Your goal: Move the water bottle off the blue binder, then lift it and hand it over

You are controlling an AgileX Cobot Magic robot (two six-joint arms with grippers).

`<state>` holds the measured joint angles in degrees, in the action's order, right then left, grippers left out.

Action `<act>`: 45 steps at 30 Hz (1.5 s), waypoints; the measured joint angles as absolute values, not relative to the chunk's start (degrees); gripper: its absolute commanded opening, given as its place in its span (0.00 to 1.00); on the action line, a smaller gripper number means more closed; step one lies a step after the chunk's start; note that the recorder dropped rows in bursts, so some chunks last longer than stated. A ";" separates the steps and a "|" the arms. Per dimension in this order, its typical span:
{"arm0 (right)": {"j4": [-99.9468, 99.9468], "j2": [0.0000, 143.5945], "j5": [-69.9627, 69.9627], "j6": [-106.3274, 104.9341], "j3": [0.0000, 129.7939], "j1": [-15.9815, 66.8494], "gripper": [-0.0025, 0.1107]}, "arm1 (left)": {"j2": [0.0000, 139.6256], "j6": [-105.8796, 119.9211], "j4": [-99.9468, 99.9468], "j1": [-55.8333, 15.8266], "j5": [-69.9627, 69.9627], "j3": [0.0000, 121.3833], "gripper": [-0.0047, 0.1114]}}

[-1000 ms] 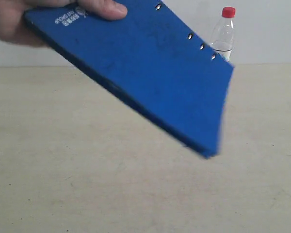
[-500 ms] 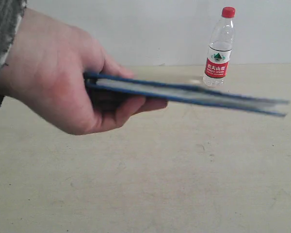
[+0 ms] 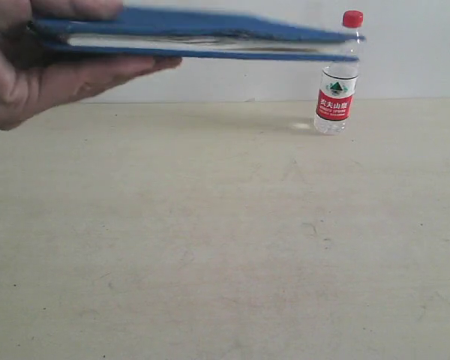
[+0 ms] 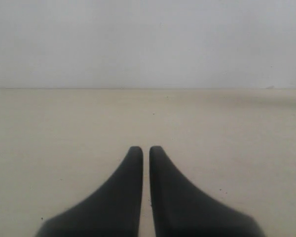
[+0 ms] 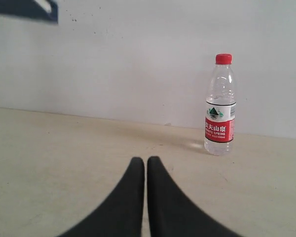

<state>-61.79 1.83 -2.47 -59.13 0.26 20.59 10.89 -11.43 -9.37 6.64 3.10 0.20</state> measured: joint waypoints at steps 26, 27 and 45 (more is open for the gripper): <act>-61.79 1.83 -1.69 -59.02 -0.10 20.59 0.02 | 0.17 -6.83 -8.95 6.64 20.61 0.02 0.08; -61.79 1.83 -1.69 -59.02 -0.10 20.59 0.02 | 0.17 -6.72 -8.95 6.64 20.61 0.02 0.08; -61.79 0.39 -1.01 -59.02 -0.10 17.41 0.02 | 0.17 -6.59 -8.95 6.64 20.61 0.02 0.08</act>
